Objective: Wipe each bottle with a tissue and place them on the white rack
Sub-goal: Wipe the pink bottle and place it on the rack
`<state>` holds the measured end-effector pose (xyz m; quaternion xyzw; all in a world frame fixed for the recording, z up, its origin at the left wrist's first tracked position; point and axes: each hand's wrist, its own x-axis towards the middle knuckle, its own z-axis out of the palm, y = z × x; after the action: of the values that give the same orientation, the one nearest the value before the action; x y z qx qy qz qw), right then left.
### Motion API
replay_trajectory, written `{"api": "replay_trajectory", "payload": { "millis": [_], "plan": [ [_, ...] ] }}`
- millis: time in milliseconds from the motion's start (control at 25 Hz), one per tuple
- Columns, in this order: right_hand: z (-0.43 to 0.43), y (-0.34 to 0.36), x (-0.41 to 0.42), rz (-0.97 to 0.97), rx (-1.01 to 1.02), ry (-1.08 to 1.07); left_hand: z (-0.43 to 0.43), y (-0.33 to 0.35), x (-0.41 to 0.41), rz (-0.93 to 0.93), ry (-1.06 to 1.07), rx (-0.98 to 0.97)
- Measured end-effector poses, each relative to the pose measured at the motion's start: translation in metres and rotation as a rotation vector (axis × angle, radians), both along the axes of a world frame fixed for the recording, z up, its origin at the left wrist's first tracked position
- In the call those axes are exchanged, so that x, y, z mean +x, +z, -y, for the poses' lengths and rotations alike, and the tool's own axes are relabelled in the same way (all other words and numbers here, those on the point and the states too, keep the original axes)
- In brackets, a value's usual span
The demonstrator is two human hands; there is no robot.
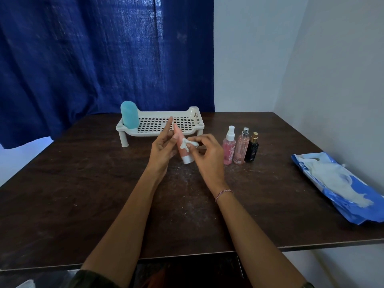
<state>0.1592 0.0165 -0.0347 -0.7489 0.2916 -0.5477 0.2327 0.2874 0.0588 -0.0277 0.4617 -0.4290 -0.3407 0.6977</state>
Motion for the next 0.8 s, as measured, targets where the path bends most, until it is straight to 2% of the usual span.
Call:
{"api": "replay_trajectory", "payload": {
  "millis": [200, 640, 800],
  "plan": [
    [-0.0021, -0.001, 0.0005, -0.058, -0.049, 0.056, -0.0027, 0.002, 0.0, -0.025, 0.104, 0.069],
    [0.0037, 0.0066, -0.0061, 0.161, -0.053, -0.11, -0.0045, 0.001, -0.0053, 0.312, -0.111, 0.184],
    [0.0026, 0.0059, -0.0042, 0.13, -0.057, -0.071, -0.0052, -0.0004, -0.0051, 0.438, -0.101, 0.174]
  ]
}}
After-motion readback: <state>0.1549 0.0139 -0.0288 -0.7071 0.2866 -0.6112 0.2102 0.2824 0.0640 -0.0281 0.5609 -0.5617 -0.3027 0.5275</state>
